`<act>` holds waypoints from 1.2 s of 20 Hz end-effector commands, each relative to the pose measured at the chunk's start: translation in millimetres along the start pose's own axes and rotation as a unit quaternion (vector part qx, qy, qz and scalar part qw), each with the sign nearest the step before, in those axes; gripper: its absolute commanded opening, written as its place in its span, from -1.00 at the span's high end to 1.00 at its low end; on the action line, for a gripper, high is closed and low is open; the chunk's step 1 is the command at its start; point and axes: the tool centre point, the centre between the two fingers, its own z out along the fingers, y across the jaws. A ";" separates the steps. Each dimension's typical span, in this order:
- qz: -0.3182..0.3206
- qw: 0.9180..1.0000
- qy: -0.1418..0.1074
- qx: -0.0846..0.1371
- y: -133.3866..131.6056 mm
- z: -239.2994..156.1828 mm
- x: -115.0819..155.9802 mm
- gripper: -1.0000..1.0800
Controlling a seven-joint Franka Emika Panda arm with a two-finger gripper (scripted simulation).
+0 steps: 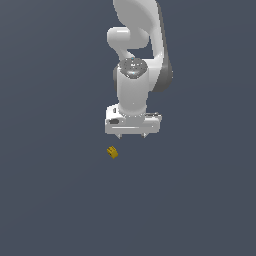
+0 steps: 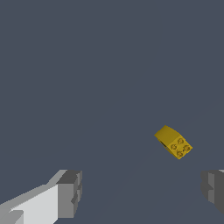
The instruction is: Pick up the object and move it to a goal position.
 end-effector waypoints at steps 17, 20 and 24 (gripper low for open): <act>-0.020 1.000 0.007 0.010 -11.4 -14.6 5.7 -0.92; -0.033 0.999 0.006 0.009 -6.8 -10.1 5.4 -0.92; -0.058 0.998 0.006 0.006 2.2 -1.4 4.4 -0.92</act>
